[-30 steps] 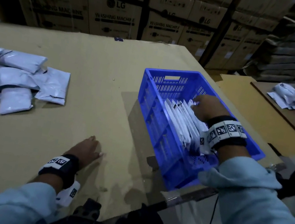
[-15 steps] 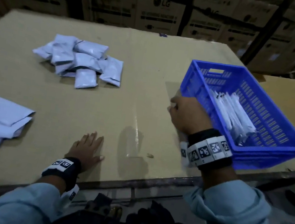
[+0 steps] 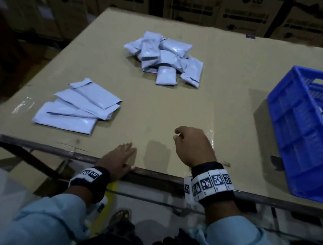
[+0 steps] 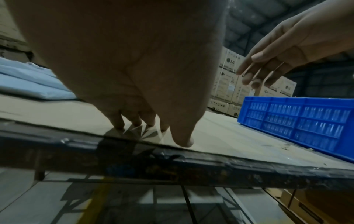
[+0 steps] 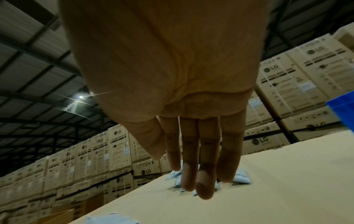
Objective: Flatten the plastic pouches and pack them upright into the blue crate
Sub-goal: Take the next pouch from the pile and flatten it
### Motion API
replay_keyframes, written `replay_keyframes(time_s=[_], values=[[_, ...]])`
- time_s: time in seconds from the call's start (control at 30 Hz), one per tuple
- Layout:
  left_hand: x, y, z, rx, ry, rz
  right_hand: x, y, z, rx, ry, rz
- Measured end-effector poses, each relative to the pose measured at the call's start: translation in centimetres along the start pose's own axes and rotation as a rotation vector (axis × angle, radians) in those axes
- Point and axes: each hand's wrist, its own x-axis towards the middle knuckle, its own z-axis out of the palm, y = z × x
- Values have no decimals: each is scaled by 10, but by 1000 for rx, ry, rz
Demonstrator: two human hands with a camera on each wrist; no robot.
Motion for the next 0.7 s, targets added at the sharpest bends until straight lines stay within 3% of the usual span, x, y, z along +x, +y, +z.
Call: replay_keyframes(time_s=[0.3,0.53,0.7], values=[[20,-83,-61,-82,-31,7,75,-113,91,26,-67,-41],[37,-125,-88,105,-65,212,161,-192,153,-72,-149,-106],[49,-153,-89,153,-59,312,215,-220,187,-231,-260,-108]])
